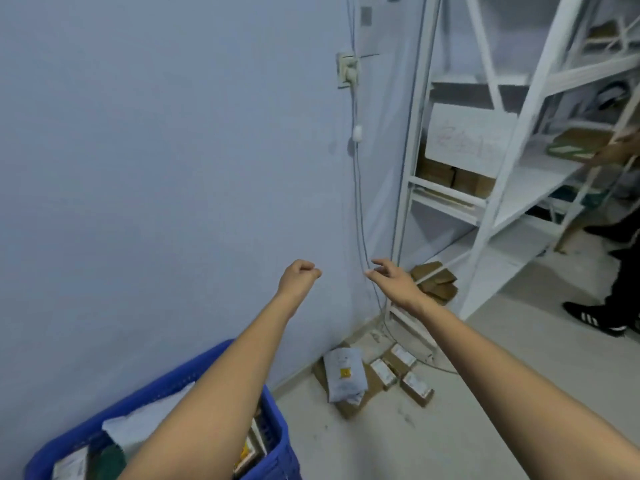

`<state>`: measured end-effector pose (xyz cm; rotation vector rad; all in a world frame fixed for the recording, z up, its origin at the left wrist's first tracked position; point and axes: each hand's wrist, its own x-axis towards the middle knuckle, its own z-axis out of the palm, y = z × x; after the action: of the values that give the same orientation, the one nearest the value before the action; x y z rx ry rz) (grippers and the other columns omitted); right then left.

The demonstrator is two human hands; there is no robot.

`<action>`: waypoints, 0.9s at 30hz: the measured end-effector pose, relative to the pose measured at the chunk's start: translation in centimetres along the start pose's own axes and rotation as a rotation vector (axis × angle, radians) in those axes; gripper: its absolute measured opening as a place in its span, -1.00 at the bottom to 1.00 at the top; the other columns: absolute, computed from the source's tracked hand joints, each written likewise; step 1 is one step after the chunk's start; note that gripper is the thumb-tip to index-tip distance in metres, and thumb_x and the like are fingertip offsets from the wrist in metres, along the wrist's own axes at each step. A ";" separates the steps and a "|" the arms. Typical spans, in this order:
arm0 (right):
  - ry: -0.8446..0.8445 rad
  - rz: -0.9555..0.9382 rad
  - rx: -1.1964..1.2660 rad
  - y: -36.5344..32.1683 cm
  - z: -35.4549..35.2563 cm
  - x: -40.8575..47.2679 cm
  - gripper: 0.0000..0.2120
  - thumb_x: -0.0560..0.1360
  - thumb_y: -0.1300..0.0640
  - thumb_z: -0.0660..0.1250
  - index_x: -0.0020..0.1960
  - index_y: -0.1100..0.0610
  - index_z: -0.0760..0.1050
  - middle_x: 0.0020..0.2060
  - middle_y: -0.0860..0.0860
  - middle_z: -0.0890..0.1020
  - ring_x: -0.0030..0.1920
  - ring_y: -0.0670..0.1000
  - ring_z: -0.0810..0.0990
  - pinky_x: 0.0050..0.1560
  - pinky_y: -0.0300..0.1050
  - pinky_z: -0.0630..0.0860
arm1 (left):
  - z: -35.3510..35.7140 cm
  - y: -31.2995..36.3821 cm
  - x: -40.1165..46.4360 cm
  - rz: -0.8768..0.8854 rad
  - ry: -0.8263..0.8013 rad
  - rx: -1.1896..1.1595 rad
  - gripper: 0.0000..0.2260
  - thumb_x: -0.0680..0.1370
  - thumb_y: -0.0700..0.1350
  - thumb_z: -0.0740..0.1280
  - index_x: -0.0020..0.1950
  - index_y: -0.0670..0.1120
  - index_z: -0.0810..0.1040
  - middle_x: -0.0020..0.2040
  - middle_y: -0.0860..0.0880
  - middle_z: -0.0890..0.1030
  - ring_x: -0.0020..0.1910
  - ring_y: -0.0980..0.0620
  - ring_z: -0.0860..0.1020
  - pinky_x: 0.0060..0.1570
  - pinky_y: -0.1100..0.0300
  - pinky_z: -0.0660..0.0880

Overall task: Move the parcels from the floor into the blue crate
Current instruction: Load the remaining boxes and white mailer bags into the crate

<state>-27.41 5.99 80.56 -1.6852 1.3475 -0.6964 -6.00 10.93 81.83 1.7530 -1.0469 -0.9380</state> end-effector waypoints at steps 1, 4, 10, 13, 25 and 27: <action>0.022 0.005 0.009 1.4 -2.5 -0.1 -0.51 0.54 -0.12 0.27 0.41 0.03 0.35 0.31 0.09 0.49 0.30 0.09 0.47 0.32 0.02 0.40 | 2.7 0.8 -0.2 0.004 -0.008 0.001 -0.73 0.50 -0.11 0.35 0.18 -0.13 0.52 0.19 -0.13 0.57 0.19 -0.09 0.52 0.22 0.02 0.44; 0.069 0.032 0.016 4.7 -8.5 0.4 -0.52 0.55 -0.10 0.28 0.40 0.05 0.37 0.26 0.10 0.52 0.25 0.09 0.50 0.27 -0.01 0.42 | 9.1 3.2 -0.2 0.016 -0.042 -0.006 -0.76 0.50 -0.13 0.34 0.17 -0.12 0.52 0.19 -0.11 0.56 0.19 -0.08 0.51 0.25 0.00 0.45; 0.073 0.088 0.039 9.7 -14.5 3.3 -0.54 0.55 -0.08 0.28 0.39 0.07 0.38 0.18 0.08 0.52 0.16 0.05 0.51 0.09 -0.15 0.36 | 17.1 4.7 2.4 -0.004 -0.093 0.032 -0.77 0.51 -0.13 0.33 0.16 -0.10 0.51 0.19 -0.10 0.54 0.20 -0.08 0.50 0.25 0.00 0.44; 0.051 0.111 0.028 12.0 -16.2 5.4 -0.54 0.54 -0.07 0.29 0.39 0.06 0.38 0.20 0.08 0.51 0.17 0.03 0.51 0.09 -0.17 0.36 | 20.5 4.7 5.6 -0.029 -0.111 0.047 -0.81 0.51 -0.14 0.32 0.12 -0.08 0.51 0.18 -0.10 0.55 0.19 -0.08 0.50 0.26 0.00 0.44; 0.075 0.171 -0.137 15.2 -23.9 20.5 -0.51 0.53 -0.11 0.29 0.41 0.02 0.35 0.29 0.03 0.52 0.24 0.03 0.50 0.20 -0.14 0.41 | 33.5 10.6 23.3 0.038 -0.230 -0.031 -0.86 0.53 -0.14 0.29 0.09 -0.07 0.49 0.06 -0.08 0.55 0.05 -0.06 0.51 0.04 0.08 0.44; 0.082 0.175 -0.111 15.6 -24.2 23.1 -0.51 0.53 -0.10 0.30 0.41 0.01 0.35 0.28 0.02 0.52 0.16 0.01 0.51 0.12 -0.18 0.43 | 34.2 10.9 25.3 0.028 -0.200 -0.026 -0.80 0.53 -0.14 0.29 0.16 -0.10 0.50 0.05 -0.04 0.52 0.05 -0.02 0.49 0.05 0.11 0.45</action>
<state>-49.02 -23.74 76.91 -1.6153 1.5962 -0.6046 -30.22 -25.22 75.99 1.6442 -1.1781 -1.1219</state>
